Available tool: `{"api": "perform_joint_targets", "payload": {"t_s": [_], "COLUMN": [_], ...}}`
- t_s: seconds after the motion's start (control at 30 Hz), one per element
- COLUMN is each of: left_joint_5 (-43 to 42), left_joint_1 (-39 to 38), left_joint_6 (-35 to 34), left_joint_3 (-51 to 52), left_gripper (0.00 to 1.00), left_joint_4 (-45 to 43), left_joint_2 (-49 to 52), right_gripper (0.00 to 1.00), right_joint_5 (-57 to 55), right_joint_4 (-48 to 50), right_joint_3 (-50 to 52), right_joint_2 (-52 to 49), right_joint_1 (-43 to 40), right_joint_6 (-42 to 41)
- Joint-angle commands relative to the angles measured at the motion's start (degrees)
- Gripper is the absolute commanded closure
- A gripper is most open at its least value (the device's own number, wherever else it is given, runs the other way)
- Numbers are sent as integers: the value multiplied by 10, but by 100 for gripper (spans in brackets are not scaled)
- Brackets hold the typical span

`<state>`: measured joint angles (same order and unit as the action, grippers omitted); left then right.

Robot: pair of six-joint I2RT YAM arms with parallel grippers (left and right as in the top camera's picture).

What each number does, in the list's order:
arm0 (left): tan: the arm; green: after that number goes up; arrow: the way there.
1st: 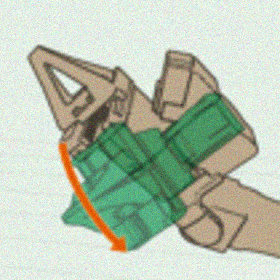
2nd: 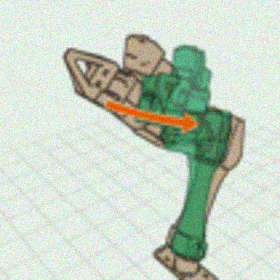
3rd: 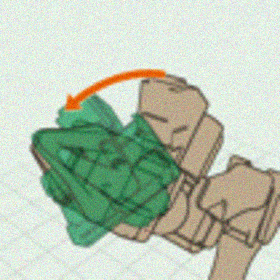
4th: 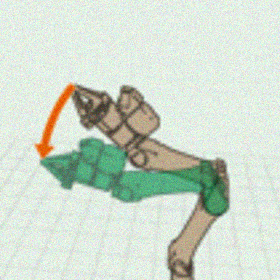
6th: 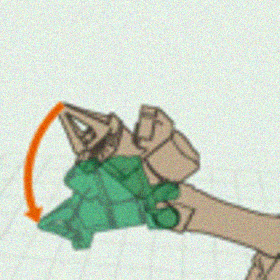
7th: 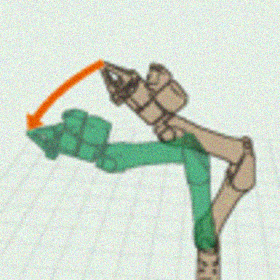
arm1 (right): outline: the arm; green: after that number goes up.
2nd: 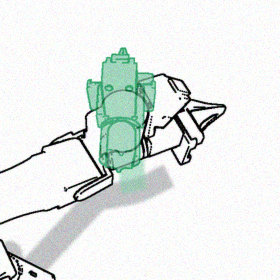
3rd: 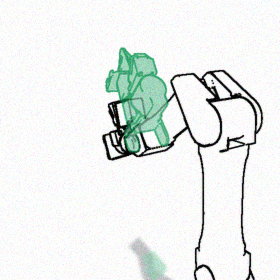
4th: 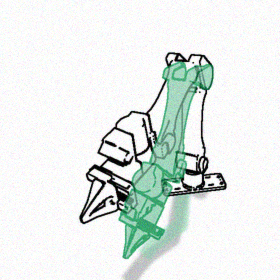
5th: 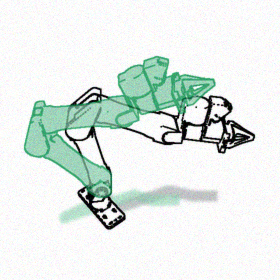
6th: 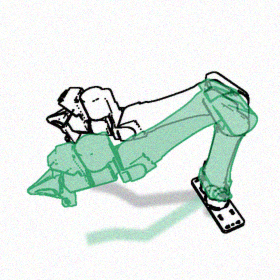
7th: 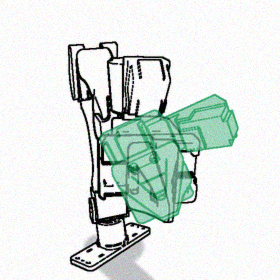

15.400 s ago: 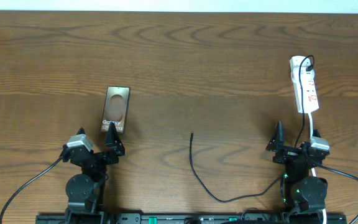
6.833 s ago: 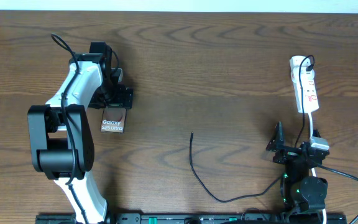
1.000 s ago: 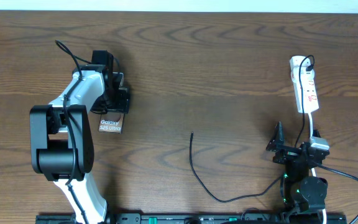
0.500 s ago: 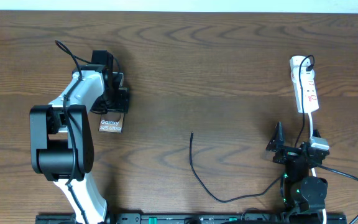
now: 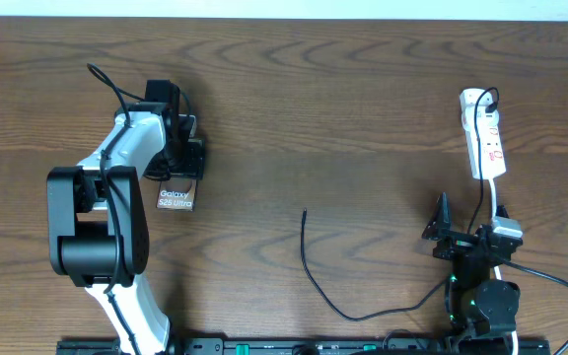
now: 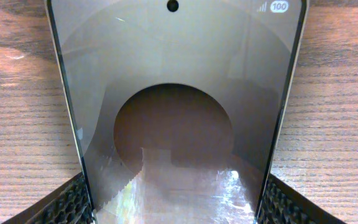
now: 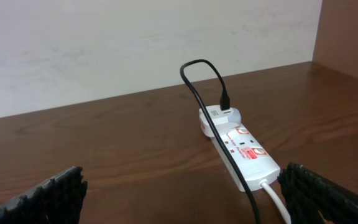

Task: Plug charger to phone and switch on socket
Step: 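Close the left gripper on the phone's long edges, then lift the phone with the left gripper and tilt it upright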

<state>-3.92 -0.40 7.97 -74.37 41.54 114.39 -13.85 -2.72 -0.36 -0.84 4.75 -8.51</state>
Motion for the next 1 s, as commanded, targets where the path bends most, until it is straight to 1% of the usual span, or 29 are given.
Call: {"api": "perform_joint_targets", "payload": {"t_s": [0.0,0.33,0.67,0.83,0.87,0.97], "left_joint_5": [-10,-10,-10,-10,-11,-14], "left_joint_1": [2,2,2,2,2,2], "left_joint_6": [4,3,3,-25,-40,-76], "left_joint_3": [17,2,-6,-6,-6,-6], "left_gripper": [92,93,93,93,93,93], "left_joint_4": [1,9,20,25,30,37], "left_joint_2": [10,-8,-120,-186,-210,-241], "right_gripper": [1,1,1,1,1,1], "right_joint_5": [-4,-4,-4,-4,-4,-4], "right_joint_4": [-3,-3,-3,-3,-3,-3], "right_joint_3": [0,0,0,0,0,0], "right_joint_2": [4,4,4,4,4,4], "right_joint_1": [5,5,5,5,5,5], "right_joint_6": [4,4,4,4,4,5]}}
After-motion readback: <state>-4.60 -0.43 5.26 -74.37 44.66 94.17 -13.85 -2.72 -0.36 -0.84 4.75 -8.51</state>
